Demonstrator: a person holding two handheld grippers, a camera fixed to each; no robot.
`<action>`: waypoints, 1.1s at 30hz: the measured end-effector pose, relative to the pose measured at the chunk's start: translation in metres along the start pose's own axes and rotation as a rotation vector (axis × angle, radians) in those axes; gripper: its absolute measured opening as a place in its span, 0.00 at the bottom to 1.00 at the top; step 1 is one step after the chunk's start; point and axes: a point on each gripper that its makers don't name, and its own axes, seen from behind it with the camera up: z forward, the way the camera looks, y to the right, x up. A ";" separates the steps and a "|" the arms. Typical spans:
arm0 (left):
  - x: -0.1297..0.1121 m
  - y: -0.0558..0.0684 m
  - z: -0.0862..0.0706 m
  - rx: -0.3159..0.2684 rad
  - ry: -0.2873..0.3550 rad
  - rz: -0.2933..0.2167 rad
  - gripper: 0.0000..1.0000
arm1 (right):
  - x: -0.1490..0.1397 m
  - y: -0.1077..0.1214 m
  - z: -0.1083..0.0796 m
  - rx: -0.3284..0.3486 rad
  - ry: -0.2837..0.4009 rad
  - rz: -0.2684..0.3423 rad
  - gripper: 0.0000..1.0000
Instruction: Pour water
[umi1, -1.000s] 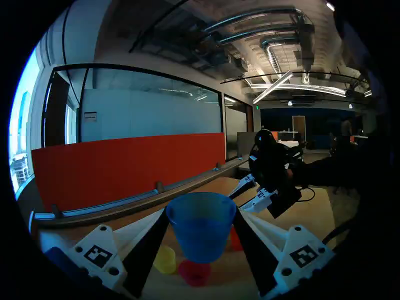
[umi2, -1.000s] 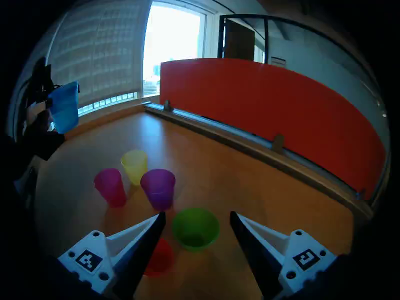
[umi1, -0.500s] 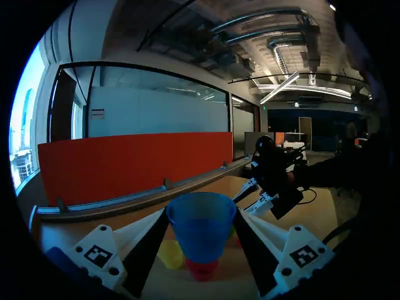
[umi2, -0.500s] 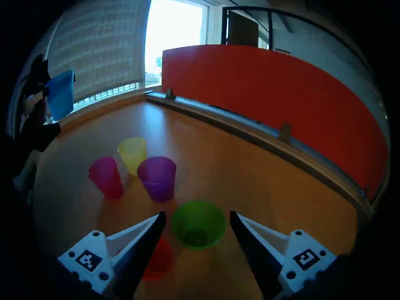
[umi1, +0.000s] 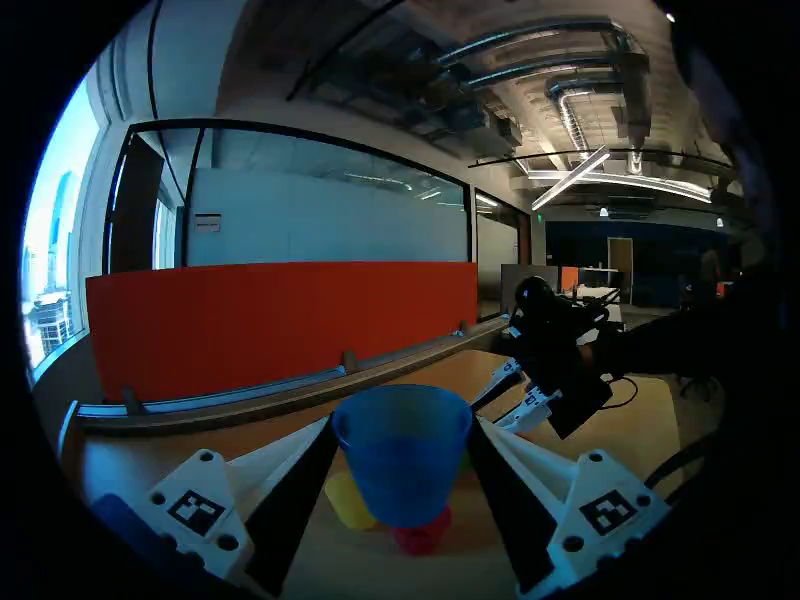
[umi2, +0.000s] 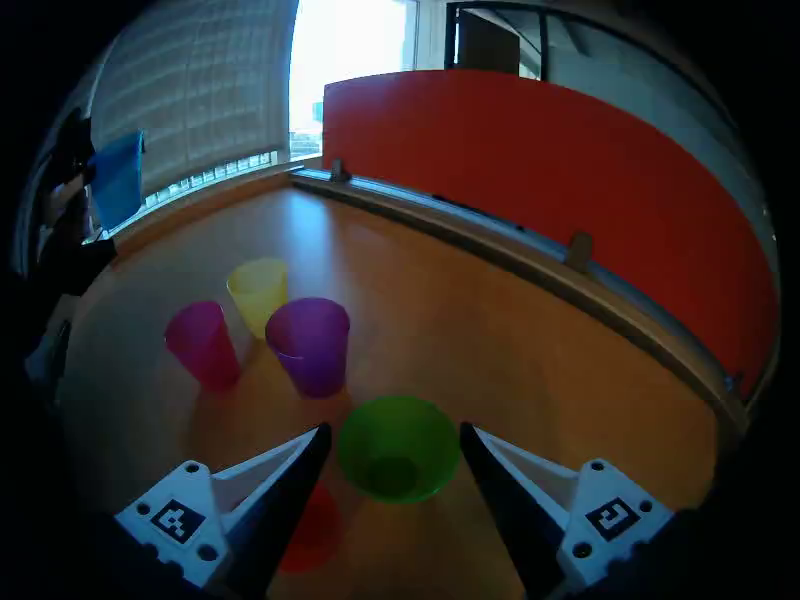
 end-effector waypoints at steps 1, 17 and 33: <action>0.000 -0.001 -0.001 0.001 0.000 -0.001 0.87 | -0.001 0.000 0.001 -0.001 -0.004 0.001 0.99; -0.009 -0.009 -0.006 0.009 -0.004 -0.016 0.87 | -0.012 0.001 0.011 -0.006 -0.063 0.002 1.00; -0.014 -0.010 -0.007 0.010 -0.010 -0.026 0.88 | -0.002 -0.001 0.009 0.008 -0.035 0.048 0.95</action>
